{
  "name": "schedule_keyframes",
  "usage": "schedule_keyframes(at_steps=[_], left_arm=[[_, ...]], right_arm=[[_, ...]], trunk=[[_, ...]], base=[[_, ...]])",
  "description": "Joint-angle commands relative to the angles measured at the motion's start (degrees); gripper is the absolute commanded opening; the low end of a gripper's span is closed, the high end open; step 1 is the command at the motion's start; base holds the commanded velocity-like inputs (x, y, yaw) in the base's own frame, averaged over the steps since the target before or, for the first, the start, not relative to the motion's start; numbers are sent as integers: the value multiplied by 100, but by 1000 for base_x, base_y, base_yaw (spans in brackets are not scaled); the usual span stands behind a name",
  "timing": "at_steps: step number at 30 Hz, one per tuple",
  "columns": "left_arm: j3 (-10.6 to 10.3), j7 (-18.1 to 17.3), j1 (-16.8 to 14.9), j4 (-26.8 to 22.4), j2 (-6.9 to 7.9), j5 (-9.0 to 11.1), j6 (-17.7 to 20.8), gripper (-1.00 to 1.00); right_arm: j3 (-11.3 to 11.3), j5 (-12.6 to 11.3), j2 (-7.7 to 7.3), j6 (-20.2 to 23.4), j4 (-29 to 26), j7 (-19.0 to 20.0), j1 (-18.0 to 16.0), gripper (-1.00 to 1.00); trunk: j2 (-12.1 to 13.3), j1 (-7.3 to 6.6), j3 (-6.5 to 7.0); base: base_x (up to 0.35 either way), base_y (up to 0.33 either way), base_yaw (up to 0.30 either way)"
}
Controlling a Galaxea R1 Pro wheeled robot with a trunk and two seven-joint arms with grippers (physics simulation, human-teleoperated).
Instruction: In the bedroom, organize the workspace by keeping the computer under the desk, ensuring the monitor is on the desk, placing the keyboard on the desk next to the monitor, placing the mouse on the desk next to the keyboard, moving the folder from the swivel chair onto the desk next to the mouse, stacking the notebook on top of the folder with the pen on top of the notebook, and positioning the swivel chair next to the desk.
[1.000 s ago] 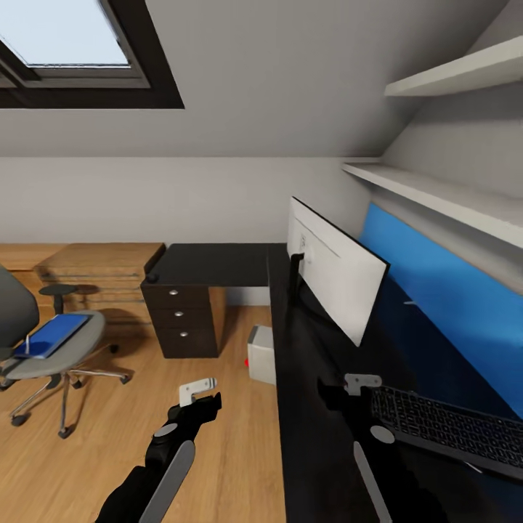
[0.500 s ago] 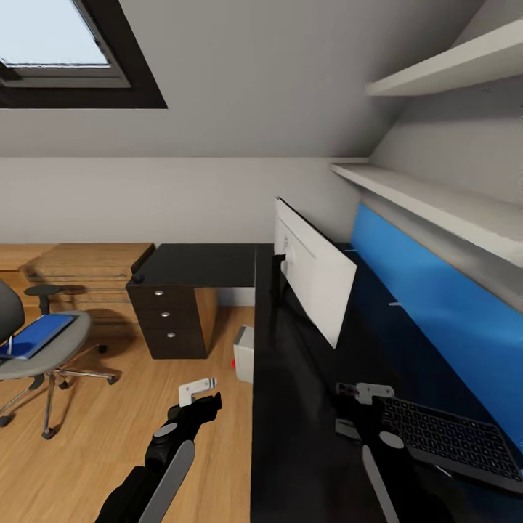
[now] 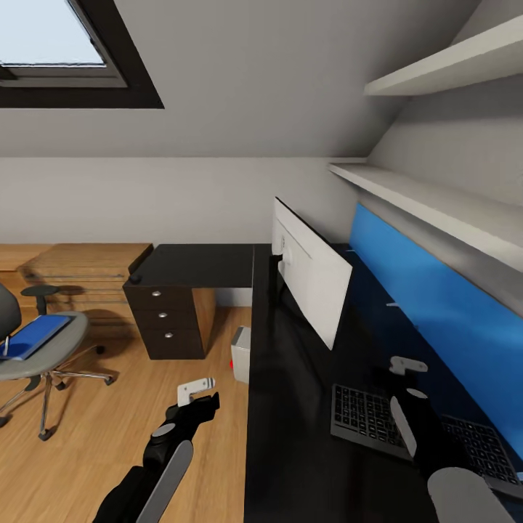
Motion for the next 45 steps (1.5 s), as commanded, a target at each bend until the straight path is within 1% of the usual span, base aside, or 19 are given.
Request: schedule_keyframes(at_steps=[1,2,3,4,5,7,9,14,15,18,20,22,23,45], left_arm=[[-8,51,-5,-9,4,52,11,100],[-6,50,-5,-9,11,52,11,100],[-4,50,-5,-11,17,52,11,100],[3,50,-5,-16,31,52,11,100],[46,50,-5,-24,50,52,11,100],[59,50,-5,-49,54,52,11,100],[66,50,-4,-100,56,52,11,100],[71,39,-5,-172,65,66,18,100],[72,35,-5,-282,66,73,22,100],[74,39,-5,-480,69,106,31,100],[87,46,-5,-626,72,203,39,100],[95,56,-5,-716,69,345,51,100],[95,57,-5,-724,69,360,53,100],[90,67,-5,-713,68,394,58,100]], right_arm=[[-16,-28,-42,-56,265,-22,-174,100],[-45,-28,-116,-236,811,-21,-500,100],[-55,-28,-156,-331,1091,-20,-667,100],[-70,-27,-234,-524,1656,-23,-1007,100],[-82,-10,-377,-865,2891,-26,-1801,100],[-85,-1,-421,-937,3290,-31,-2100,100],[-86,0,-452,-951,3496,-41,-2254,100],[-104,-22,-474,-824,3696,-47,-2382,100],[-106,-30,-461,-729,3730,-46,-2402,100],[-111,-34,-466,-681,3758,-35,-2408,100],[-113,-35,-471,-672,3764,-31,-2404,100],[-114,-36,-477,-682,3768,-14,-2395,100],[-114,-36,-476,-684,3769,-10,-2393,100],[-117,-31,-476,-660,3775,-28,-2390,100]], trunk=[[-10,2,-11],[-10,2,-11],[-10,2,-11],[-10,2,-11],[-10,2,-11],[-10,2,-11],[-10,2,-11],[-10,2,-11],[-10,2,-11],[-10,2,-11],[-90,45,-46],[-170,89,-82],[-210,111,-100],[-1093,595,-495]], base=[[0,0,0],[0,0,0],[0,0,0],[0,0,0],[0,0,0],[0,0,0],[0,0,0],[0,0,0],[0,0,0],[0,0,0],[0,0,0],[0,0,0],[0,0,0],[0,0,0]])
